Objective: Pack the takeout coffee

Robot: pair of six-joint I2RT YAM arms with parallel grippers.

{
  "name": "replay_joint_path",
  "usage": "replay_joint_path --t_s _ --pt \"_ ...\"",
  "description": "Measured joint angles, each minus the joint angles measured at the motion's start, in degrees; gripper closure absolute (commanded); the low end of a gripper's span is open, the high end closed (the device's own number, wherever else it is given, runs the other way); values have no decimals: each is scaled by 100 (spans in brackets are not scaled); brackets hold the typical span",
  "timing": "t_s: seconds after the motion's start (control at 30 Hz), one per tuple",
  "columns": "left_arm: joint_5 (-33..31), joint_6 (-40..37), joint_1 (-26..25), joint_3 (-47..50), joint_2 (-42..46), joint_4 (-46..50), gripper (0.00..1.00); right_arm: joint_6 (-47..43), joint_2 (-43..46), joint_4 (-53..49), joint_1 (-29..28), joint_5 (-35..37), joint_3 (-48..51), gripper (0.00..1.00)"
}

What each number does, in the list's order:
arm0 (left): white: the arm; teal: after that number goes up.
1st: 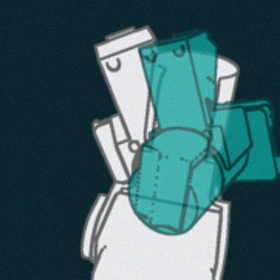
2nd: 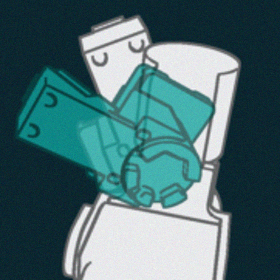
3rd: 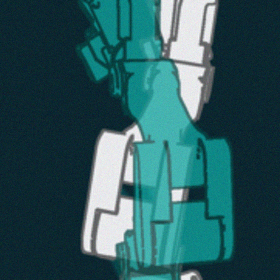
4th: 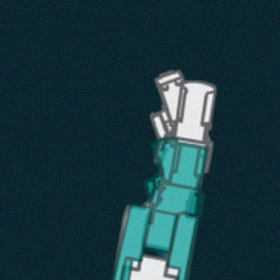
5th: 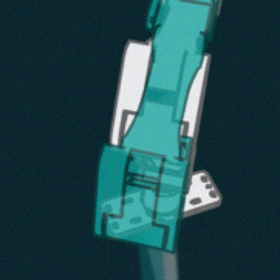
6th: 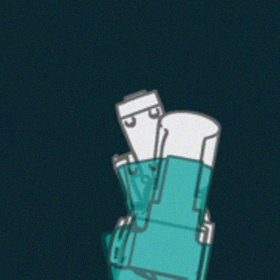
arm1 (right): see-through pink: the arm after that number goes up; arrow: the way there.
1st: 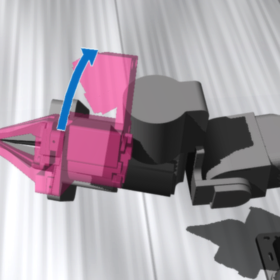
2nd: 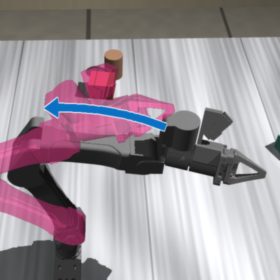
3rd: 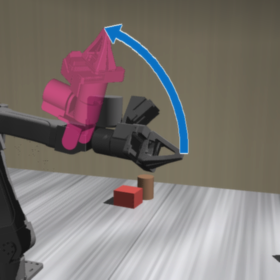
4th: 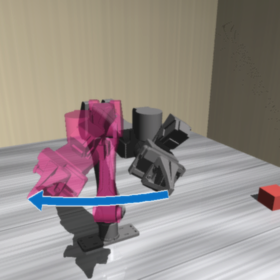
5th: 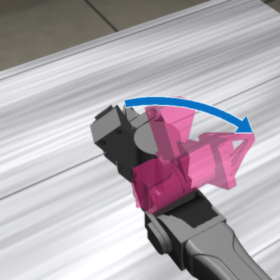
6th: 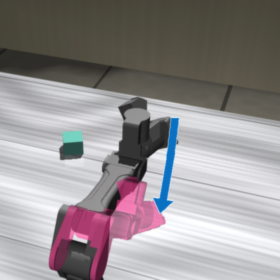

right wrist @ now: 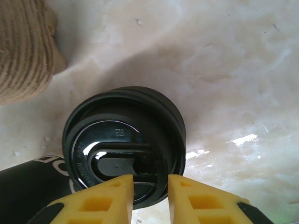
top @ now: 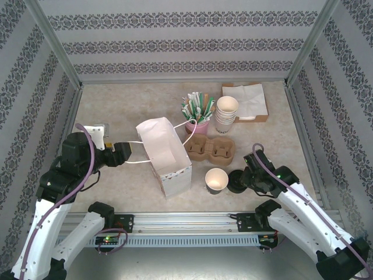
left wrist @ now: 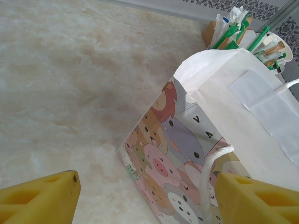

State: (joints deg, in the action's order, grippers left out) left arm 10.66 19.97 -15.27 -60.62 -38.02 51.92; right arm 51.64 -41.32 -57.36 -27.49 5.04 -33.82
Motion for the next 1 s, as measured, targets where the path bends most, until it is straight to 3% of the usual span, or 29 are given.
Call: replay_joint_path --t_s 0.7,1.0 --pt "0 39 0 0 0 -2 24 -22 -133 7 0 96 199 81" --pt "0 44 0 -2 0 0 24 -17 -103 26 0 164 199 91"
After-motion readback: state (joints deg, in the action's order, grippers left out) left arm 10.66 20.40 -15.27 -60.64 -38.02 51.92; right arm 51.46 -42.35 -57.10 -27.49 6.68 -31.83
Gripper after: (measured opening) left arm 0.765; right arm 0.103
